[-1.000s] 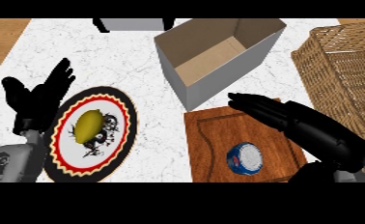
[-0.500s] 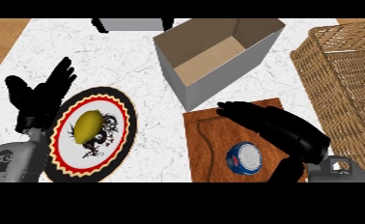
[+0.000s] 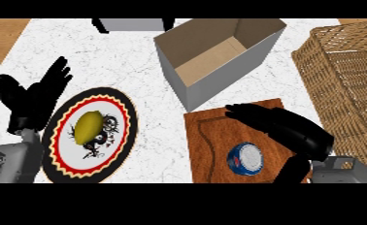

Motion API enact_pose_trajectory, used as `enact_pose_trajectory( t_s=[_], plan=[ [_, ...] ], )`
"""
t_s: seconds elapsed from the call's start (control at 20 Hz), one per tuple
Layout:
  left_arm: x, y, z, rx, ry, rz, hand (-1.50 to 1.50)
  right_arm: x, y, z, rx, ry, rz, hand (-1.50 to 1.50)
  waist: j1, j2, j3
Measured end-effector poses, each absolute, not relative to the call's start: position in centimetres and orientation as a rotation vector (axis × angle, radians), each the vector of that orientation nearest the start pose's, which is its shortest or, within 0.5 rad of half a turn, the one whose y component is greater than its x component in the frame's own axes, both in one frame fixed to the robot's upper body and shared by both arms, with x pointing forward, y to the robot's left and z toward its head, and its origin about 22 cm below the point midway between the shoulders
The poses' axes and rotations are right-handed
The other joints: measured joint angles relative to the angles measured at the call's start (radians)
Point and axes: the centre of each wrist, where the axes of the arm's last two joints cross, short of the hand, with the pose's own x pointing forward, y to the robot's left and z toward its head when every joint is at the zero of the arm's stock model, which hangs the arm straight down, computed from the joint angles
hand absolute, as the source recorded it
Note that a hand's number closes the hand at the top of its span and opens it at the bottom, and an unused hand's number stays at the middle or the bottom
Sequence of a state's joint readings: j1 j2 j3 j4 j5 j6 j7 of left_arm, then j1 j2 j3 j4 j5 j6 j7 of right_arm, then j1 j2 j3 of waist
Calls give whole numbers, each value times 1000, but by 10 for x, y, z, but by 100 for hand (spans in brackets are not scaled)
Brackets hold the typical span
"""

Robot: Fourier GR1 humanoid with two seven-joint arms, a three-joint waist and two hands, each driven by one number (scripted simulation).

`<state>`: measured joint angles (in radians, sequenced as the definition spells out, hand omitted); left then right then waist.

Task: Pick the can from the cutting board and place it in the basket

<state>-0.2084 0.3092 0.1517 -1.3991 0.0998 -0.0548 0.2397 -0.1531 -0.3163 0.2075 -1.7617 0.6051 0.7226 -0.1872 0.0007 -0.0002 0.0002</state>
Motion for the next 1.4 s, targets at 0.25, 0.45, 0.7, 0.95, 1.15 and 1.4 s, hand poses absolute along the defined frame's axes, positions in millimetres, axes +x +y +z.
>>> enact_pose_trajectory(
  t_s=[0.25,0.45,0.7,0.95,1.15,1.4],
  plan=[
    [292,318,40,197,-1377,-74,0,259,-234,82,73,-1510,1498,-150,-1,0,0],
    [298,314,42,193,-1382,-77,0,248,-230,77,86,-1519,1511,-150,-2,0,0],
    [296,314,37,195,-1386,-70,0,245,-220,67,30,-1511,1533,-150,-1,0,0],
    [292,316,38,195,-1384,-68,0,239,-213,61,-18,-1504,1555,-150,-1,0,0],
    [291,320,38,193,-1390,-69,0,239,-206,49,-46,-1503,1614,150,0,0,0],
    [297,314,37,193,-1384,-68,0,240,-196,48,-77,-1516,1689,150,-1,-2,-2]
  ],
)
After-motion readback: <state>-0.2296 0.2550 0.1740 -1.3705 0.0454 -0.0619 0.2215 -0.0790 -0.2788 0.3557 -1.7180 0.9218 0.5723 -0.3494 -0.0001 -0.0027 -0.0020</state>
